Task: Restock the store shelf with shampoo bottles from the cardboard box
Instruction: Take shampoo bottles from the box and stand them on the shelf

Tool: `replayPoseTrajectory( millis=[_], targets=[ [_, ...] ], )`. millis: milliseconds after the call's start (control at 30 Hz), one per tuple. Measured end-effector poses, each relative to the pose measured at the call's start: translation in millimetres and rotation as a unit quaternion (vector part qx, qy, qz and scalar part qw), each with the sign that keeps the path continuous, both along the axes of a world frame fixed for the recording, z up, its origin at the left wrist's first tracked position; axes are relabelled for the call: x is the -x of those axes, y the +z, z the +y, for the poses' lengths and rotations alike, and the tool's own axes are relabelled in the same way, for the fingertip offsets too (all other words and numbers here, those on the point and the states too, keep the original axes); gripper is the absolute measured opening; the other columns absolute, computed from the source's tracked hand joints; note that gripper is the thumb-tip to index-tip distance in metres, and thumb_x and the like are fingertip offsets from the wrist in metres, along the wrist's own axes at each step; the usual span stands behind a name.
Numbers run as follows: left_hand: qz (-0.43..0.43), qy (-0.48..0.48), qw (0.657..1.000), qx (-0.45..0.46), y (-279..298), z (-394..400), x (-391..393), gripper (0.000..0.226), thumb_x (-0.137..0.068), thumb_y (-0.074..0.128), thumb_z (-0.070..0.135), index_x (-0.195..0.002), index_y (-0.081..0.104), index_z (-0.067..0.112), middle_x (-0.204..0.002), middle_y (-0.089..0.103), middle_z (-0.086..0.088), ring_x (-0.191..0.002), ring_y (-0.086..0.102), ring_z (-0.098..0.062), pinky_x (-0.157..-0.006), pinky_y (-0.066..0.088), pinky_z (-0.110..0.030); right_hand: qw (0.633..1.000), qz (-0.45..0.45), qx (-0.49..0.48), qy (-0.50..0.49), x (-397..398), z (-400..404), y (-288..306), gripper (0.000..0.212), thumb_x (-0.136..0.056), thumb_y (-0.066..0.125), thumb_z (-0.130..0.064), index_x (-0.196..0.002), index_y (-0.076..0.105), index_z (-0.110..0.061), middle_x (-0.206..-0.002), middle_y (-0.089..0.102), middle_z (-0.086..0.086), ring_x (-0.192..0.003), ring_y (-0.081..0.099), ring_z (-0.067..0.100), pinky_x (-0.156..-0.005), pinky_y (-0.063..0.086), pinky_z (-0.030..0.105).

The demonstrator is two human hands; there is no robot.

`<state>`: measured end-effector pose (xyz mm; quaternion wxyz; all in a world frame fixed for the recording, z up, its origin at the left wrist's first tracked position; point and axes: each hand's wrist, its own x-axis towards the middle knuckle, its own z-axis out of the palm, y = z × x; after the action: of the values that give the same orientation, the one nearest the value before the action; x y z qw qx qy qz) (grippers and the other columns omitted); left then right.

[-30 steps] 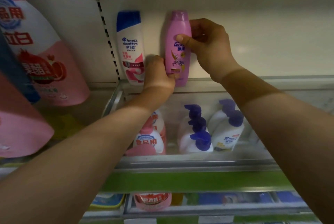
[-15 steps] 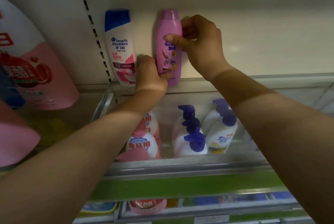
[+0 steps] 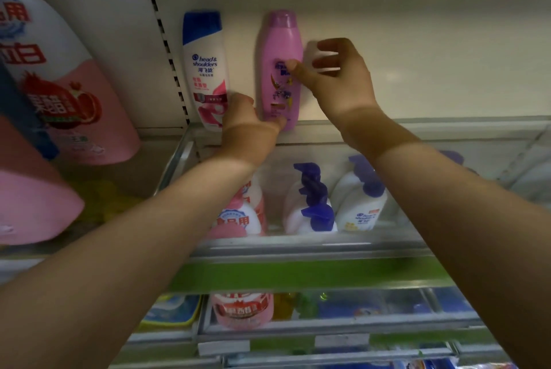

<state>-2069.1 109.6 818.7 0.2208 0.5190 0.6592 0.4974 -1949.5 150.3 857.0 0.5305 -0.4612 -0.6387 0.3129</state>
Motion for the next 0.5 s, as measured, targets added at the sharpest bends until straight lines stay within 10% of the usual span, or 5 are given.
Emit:
replayPoseTrajectory(
  millis=[500],
  targets=[
    [-0.105,0.005,0.994,0.01,28.1,-158.3,-50.5,0.032,-0.083,0.072,0.02,-0.108,0.052,0.022,-0.108,0.062,0.003,-0.102,0.061,-0.016,-0.091,0.052,-0.038,0.994,0.029,0.042,0.094,-55.2,-147.5,2.0,0.03,-0.089,0.067,-0.018,-0.116,0.056,-0.016,-0.096,0.06,-0.008,-0.095,0.062,0.012,-0.075,0.058,0.033]
  ],
)
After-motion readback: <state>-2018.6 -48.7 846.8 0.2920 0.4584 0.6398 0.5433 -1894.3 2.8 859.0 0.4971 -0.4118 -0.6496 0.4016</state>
